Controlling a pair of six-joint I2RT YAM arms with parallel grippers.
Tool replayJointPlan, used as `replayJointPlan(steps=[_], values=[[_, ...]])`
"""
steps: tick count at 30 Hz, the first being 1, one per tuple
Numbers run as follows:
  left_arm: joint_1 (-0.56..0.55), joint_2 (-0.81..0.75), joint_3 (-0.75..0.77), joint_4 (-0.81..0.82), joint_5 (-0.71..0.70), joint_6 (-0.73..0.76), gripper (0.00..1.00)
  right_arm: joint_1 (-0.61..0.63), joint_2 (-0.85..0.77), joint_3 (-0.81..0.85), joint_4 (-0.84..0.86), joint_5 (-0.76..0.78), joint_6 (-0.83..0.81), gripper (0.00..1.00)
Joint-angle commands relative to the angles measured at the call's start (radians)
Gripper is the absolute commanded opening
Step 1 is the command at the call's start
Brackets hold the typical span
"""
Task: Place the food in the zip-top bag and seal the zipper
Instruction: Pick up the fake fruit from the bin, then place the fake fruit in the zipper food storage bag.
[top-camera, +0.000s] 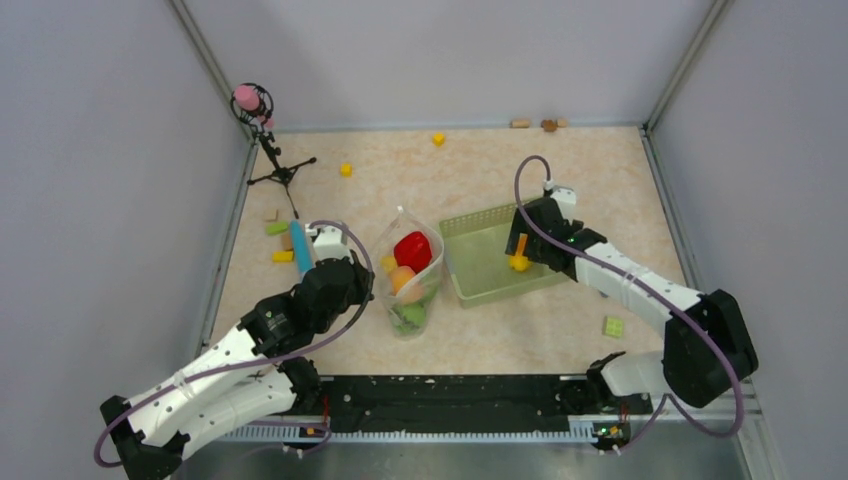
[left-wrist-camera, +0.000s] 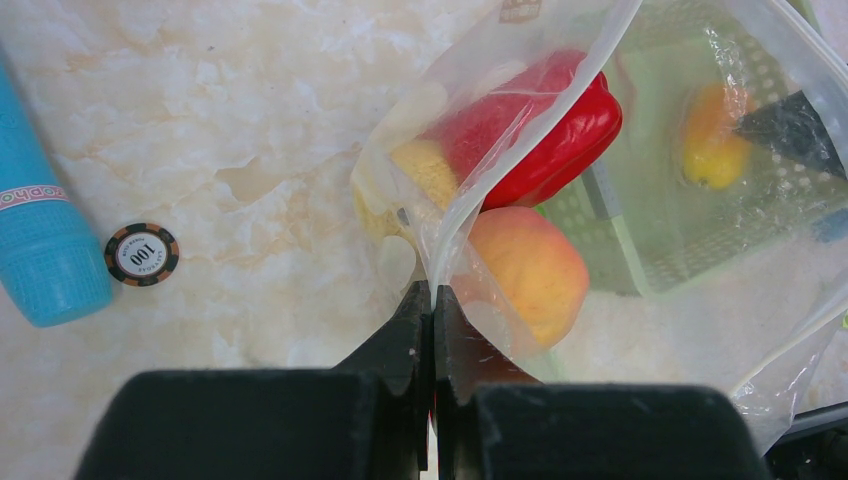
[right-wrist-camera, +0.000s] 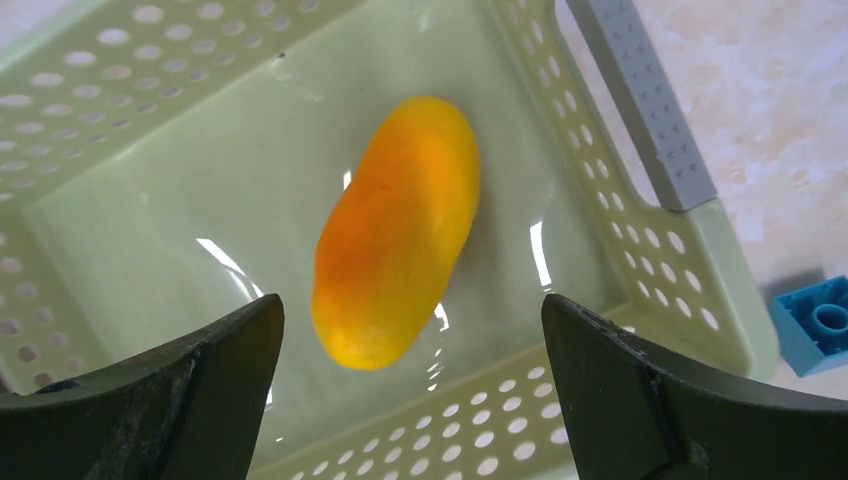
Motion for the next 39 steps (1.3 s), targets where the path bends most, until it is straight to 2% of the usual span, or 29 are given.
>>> replayJointPlan(steps=[1, 6, 12, 15, 17, 24, 29, 34, 39], values=[[-0.003, -0.015, 0.024, 0.037, 0.003, 0.004, 0.00, 0.001, 0.084, 0.033, 0.058, 0.019, 0.063, 0.99], [-0.003, -0.012, 0.021, 0.040, 0.006, 0.005, 0.00, 0.000, 0.170, 0.022, 0.162, 0.003, 0.049, 0.99], [-0.003, -0.013, 0.024, 0.036, 0.002, 0.004, 0.00, 0.000, 0.243, 0.018, 0.165, 0.074, 0.079, 0.93], [-0.003, -0.016, 0.023, 0.036, 0.000, 0.003, 0.00, 0.000, 0.244, 0.011, 0.170, 0.091, 0.079, 0.84], [-0.003, -0.018, 0.023, 0.036, 0.004, 0.002, 0.00, 0.000, 0.220, 0.002, 0.185, 0.083, 0.065, 0.67], [-0.003, -0.027, 0.022, 0.033, -0.008, -0.002, 0.00, 0.000, -0.005, -0.067, 0.275, 0.032, -0.063, 0.42], [-0.003, -0.040, 0.017, 0.036, -0.036, 0.003, 0.00, 0.001, -0.259, -0.103, 0.322, -0.140, -0.132, 0.42], [-0.002, -0.033, 0.024, 0.050, -0.021, 0.004, 0.00, 0.068, -0.354, -0.060, 0.350, -0.397, -0.131, 0.39], [-0.003, 0.002, 0.046, 0.053, -0.010, -0.002, 0.00, 0.289, -0.264, 0.100, 0.334, -0.326, -0.124, 0.39]])
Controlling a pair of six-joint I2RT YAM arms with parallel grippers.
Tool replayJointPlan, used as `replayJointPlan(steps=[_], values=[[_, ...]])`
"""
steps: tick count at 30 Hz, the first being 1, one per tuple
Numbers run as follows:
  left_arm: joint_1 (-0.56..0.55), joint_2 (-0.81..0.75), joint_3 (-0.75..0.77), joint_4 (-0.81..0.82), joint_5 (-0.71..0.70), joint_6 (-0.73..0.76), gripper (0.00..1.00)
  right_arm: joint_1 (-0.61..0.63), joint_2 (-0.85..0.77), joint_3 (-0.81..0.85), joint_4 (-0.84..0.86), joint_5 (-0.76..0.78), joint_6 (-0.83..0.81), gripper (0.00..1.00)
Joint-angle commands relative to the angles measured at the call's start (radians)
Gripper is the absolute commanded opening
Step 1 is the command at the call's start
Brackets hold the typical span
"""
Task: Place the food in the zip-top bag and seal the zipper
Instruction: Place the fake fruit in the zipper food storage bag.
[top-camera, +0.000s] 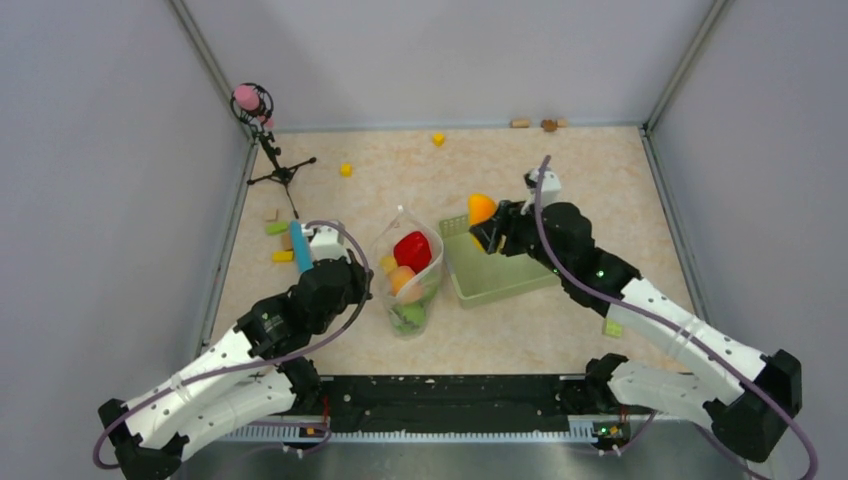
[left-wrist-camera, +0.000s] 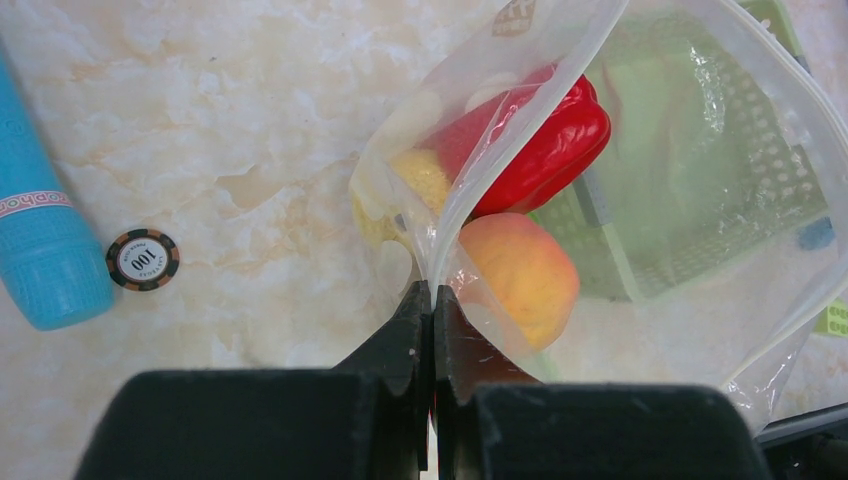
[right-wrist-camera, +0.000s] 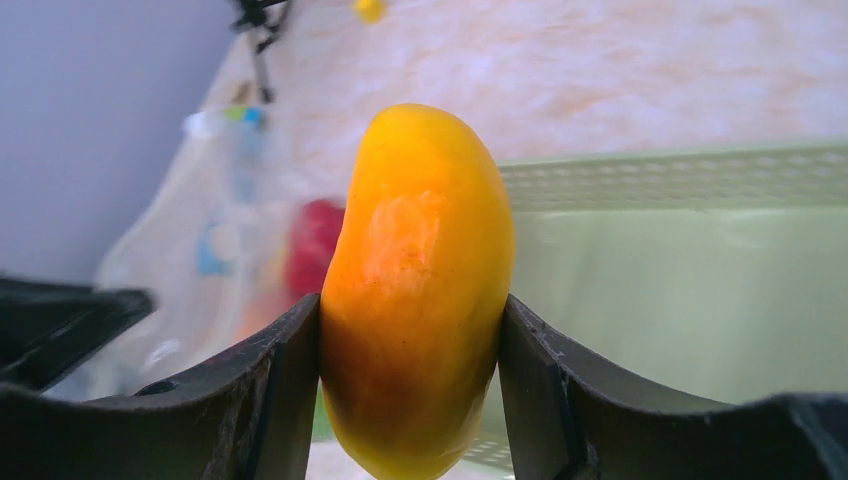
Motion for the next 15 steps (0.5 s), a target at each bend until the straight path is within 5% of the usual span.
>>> replayJointPlan(steps=[1, 7, 15], values=[[-0.003, 0.030, 0.048, 0.056, 0.009, -0.002, 0.00, 0.203, 0.095, 0.172, 0.058, -0.001, -0.019, 0.39], [-0.003, 0.046, 0.048, 0.088, 0.039, -0.021, 0.00, 0.424, 0.306, 0.356, 0.089, 0.252, -0.021, 0.39], [-0.003, 0.028, 0.056, 0.073, 0.036, -0.016, 0.00, 0.529, 0.488, 0.385, 0.192, 0.466, 0.014, 0.43]])
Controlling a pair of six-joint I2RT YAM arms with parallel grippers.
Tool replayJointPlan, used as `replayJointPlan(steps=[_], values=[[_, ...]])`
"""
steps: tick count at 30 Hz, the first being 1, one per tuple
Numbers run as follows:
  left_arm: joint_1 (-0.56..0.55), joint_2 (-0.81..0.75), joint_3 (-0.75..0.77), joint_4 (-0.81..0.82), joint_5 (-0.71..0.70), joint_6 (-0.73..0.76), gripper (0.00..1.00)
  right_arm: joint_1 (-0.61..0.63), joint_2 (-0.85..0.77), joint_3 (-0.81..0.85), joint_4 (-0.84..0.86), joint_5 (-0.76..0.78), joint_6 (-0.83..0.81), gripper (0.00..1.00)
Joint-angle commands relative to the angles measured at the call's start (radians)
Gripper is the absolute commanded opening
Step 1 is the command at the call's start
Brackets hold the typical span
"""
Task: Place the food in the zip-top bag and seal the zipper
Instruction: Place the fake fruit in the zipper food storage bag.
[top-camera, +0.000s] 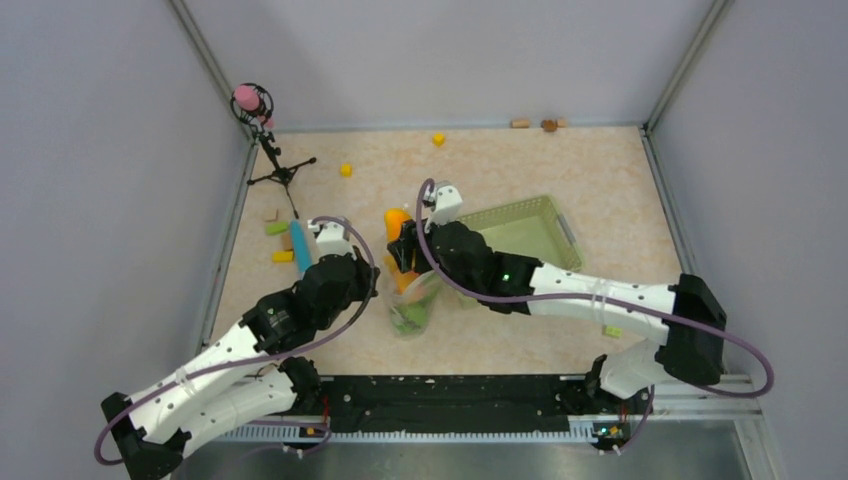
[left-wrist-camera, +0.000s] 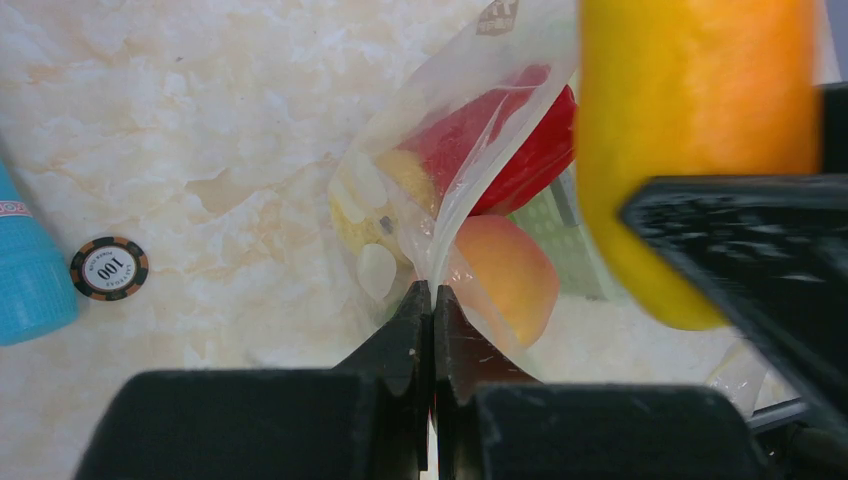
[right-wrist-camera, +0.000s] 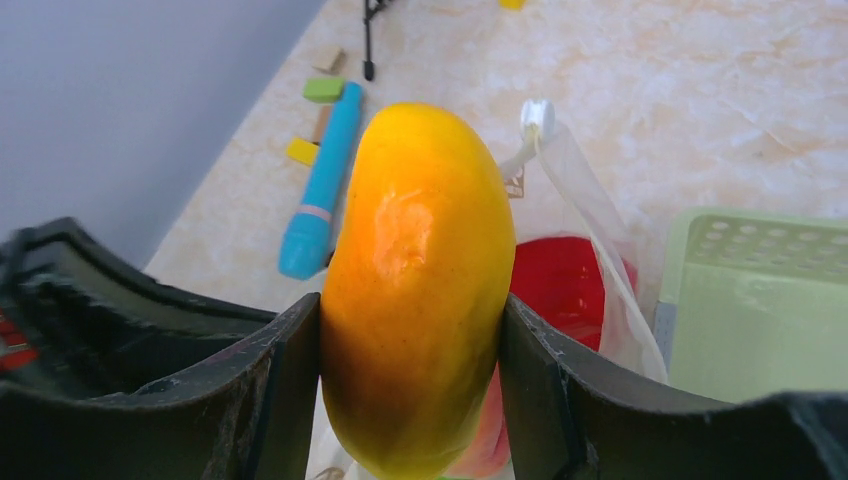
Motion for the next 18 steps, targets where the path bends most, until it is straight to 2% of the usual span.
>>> replayJointPlan(steps=[1, 7, 12, 14, 18], values=[[-0.003, -0.028, 0.031, 0.037, -0.002, -0.006, 0.00, 0.044, 0.059, 0.047, 0.065, 0.181, 0.019, 0.44], [-0.003, -0.072, 0.013, 0.036, -0.007, -0.002, 0.00, 0.098, 0.067, 0.048, 0.077, 0.203, -0.031, 0.57], [-0.003, -0.096, 0.007, 0.033, 0.003, -0.003, 0.00, 0.126, 0.054, 0.047, 0.072, 0.144, -0.062, 0.79], [-0.003, -0.106, 0.007, 0.028, 0.003, -0.005, 0.00, 0.131, 0.029, 0.027, 0.088, 0.126, -0.055, 0.97], [-0.003, -0.125, 0.002, 0.026, 0.005, -0.014, 0.00, 0.131, -0.038, -0.040, 0.130, 0.066, -0.043, 0.99]])
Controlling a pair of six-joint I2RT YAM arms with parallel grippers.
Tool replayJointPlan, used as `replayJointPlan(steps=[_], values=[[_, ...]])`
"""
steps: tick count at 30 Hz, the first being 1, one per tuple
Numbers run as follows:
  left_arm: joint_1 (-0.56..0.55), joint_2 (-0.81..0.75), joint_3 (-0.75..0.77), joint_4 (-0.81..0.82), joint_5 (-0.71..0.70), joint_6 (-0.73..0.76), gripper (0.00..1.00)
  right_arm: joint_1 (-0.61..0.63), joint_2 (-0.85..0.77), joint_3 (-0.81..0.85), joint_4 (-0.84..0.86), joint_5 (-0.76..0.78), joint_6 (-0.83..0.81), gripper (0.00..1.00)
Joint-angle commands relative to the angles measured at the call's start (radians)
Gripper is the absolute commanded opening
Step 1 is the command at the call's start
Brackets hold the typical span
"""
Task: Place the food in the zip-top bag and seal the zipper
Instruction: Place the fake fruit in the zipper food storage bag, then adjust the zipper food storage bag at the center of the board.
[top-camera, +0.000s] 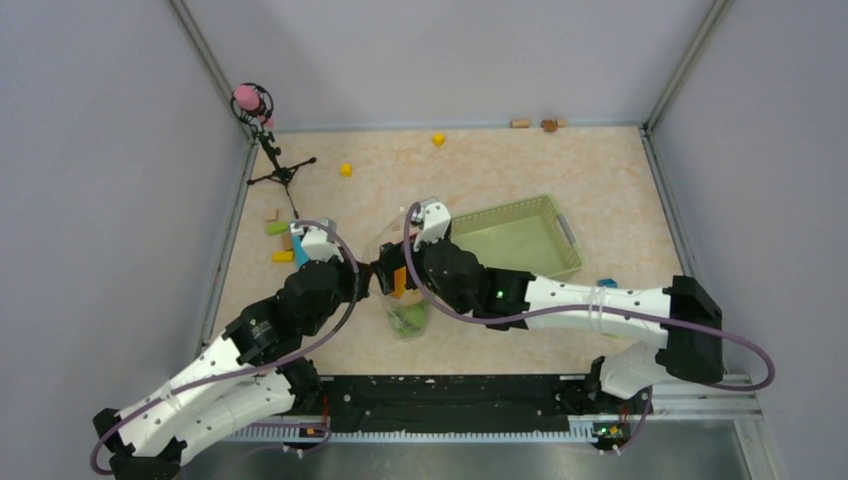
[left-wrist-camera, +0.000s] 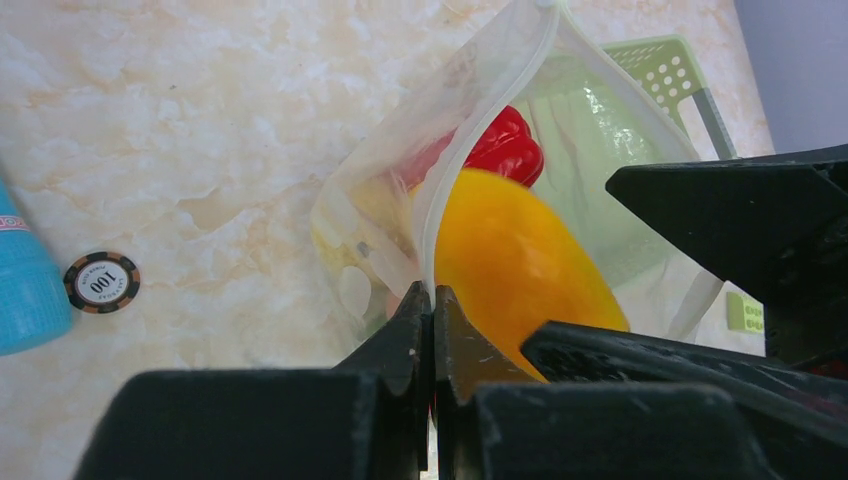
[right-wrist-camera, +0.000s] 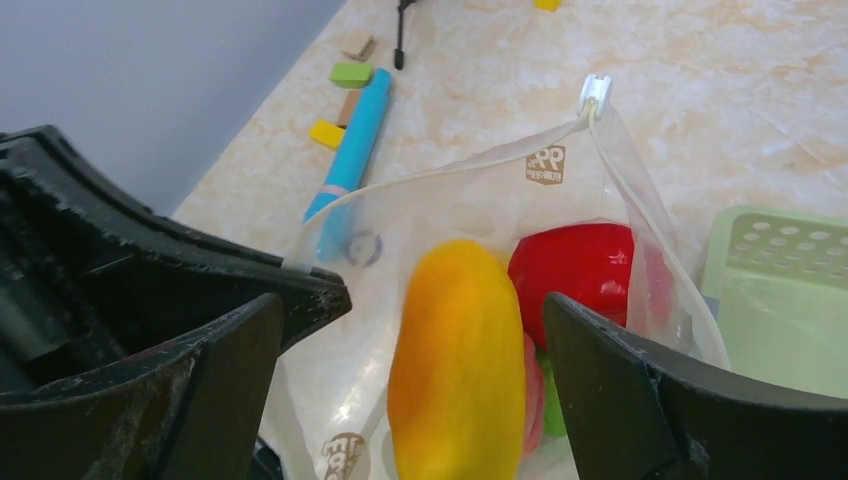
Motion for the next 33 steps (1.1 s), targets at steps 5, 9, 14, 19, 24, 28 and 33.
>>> replayJointPlan(steps=[5, 9, 14, 19, 24, 28, 33], values=[[-0.003, -0.037, 0.011, -0.014, 0.005, -0.068, 0.00, 0.015, -0.225, -0.156, 0.236, -0.228, 0.011, 0.99], [-0.002, -0.058, 0.001, -0.066, -0.032, -0.168, 0.00, 0.020, -0.305, -0.180, 0.205, -0.282, -0.035, 0.99], [-0.003, -0.079, -0.013, -0.069, -0.014, -0.240, 0.00, 0.022, -0.404, -0.319, 0.216, -0.253, 0.004, 0.99], [-0.003, -0.088, -0.038, 0.007, 0.060, -0.263, 0.00, 0.315, -0.395, -0.424, 0.306, 0.094, -0.267, 0.99], [-0.004, -0.070, -0.062, 0.082, 0.092, -0.302, 0.00, 0.414, -0.207, -0.314, 0.265, 0.296, -0.385, 0.99], [-0.005, -0.054, -0.074, 0.098, 0.092, -0.332, 0.00, 0.415, -0.114, -0.300, 0.372, 0.333, -0.432, 0.99], [-0.004, -0.067, -0.085, 0.115, 0.126, -0.347, 0.00, 0.414, -0.038, -0.295, 0.526, 0.436, -0.491, 0.96]])
